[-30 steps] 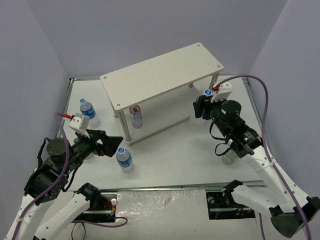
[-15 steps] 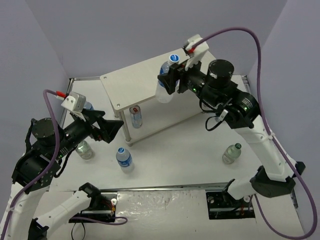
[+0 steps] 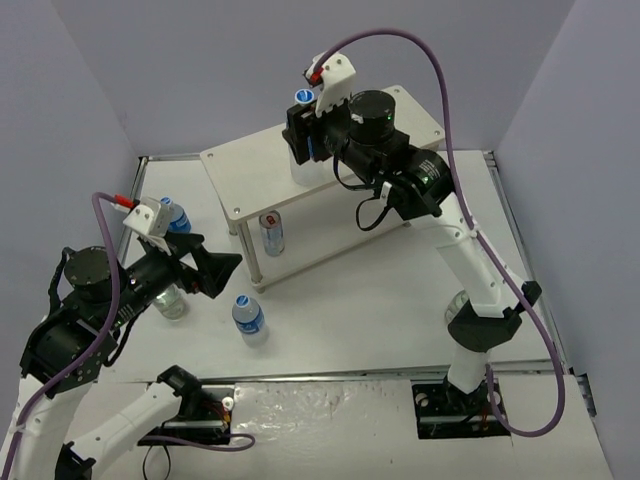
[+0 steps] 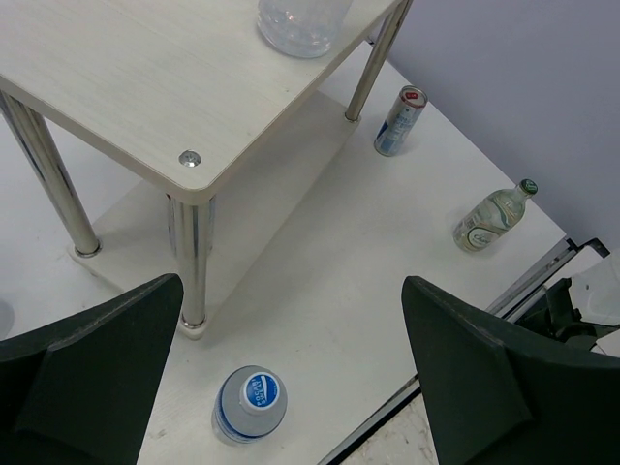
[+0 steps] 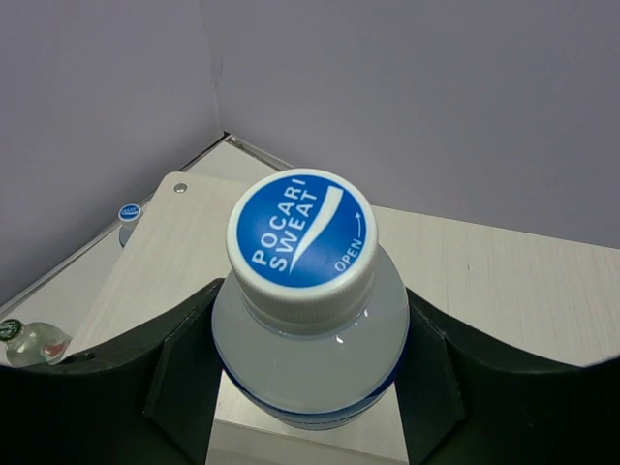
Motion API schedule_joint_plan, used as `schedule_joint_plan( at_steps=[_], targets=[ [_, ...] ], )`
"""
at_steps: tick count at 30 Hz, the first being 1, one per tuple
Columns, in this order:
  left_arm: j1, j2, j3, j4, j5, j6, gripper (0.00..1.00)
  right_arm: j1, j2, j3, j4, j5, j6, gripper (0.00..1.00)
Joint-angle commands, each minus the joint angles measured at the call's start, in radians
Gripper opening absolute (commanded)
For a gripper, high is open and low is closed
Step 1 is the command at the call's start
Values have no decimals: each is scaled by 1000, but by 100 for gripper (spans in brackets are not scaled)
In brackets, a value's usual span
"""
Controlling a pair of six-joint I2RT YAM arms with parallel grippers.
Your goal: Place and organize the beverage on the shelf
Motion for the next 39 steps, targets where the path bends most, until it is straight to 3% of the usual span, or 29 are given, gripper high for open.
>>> schedule_joint_plan(
  at_steps=[1, 5, 26, 39],
  targets=[
    [-1, -7, 14, -7, -7, 17, 94, -5, -3, 114, 140, 42, -37, 22],
    [-1, -15, 3, 0, -4, 14, 94, -31, 14, 122, 124, 31, -14, 24],
    [-1, -30, -65, 48, -20, -3, 94, -166, 6, 37, 126, -64, 36, 56],
    [1, -32, -98, 74, -15, -9, 94, -185, 22, 5, 126, -66, 15, 62]
  ],
)
